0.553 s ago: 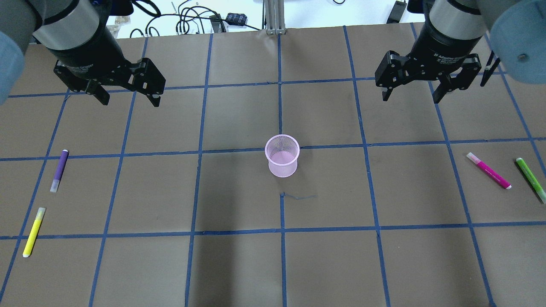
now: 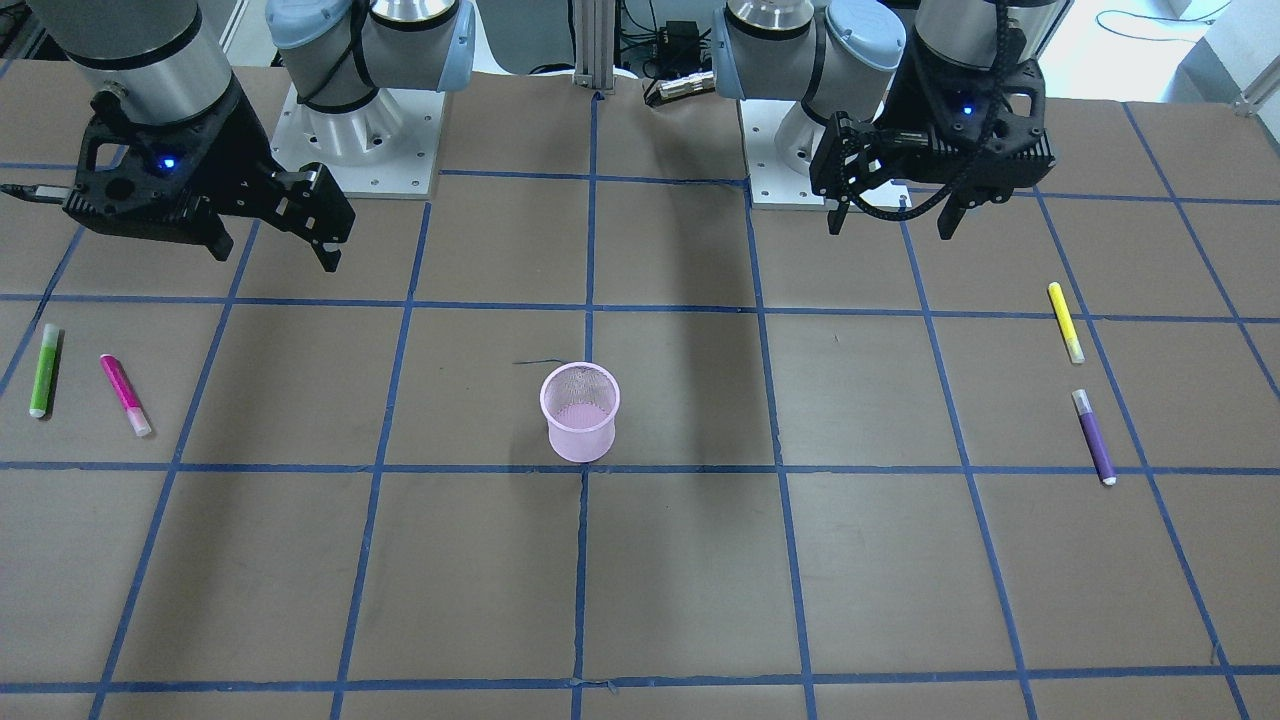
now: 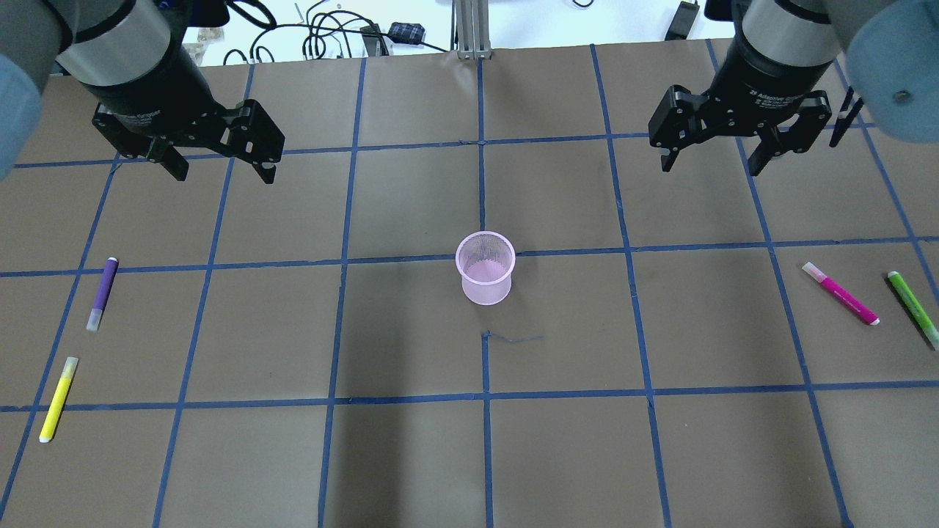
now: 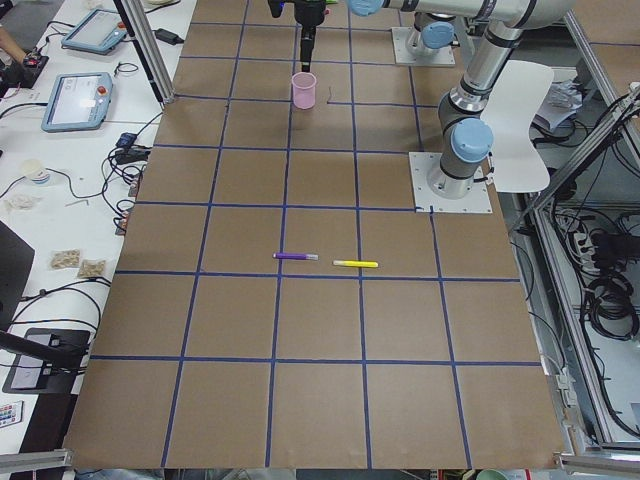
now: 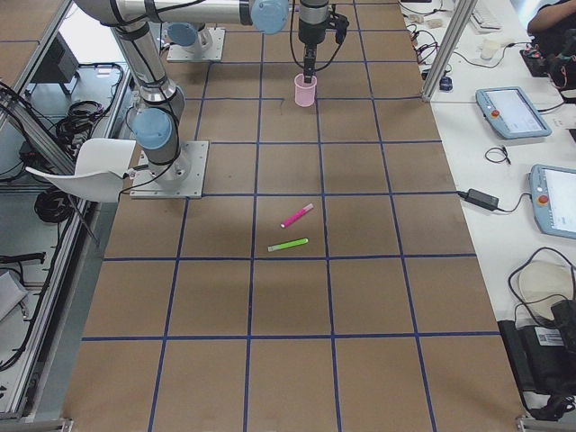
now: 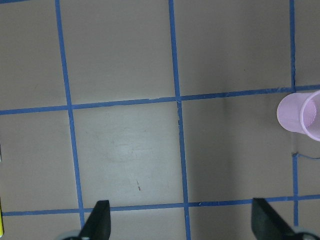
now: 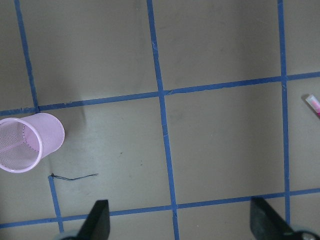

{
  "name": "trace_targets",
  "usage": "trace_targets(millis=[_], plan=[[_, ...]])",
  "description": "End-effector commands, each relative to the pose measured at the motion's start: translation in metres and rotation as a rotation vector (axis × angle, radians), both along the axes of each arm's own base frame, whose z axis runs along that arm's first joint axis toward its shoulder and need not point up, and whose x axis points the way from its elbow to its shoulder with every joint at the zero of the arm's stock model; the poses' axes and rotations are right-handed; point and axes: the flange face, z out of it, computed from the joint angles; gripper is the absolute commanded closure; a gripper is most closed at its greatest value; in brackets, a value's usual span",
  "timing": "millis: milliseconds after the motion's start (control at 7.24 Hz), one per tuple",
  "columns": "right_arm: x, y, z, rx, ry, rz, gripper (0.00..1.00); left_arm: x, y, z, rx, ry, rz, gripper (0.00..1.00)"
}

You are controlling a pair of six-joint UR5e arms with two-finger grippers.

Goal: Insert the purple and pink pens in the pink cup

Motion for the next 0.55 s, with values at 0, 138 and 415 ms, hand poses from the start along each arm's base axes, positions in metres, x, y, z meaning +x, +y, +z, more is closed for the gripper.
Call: trace_targets(millis=[0, 138, 415], plan=[[-0.005, -0.004, -0.009, 0.011, 0.002, 0.010, 0.00, 0.000, 0.001, 0.000, -0.001, 0.000, 0.000, 0.00], [-0.038, -0.015, -0.021, 0.041, -0.008, 0.074, 0.00, 0.000, 0.001, -0.001, 0.002, 0.000, 0.000, 0.00], [-0.152, -0.025, -0.031, 0.049, -0.022, 0.255, 0.00, 0.007, -0.005, -0.013, 0.030, -0.001, 0.014, 0.00]])
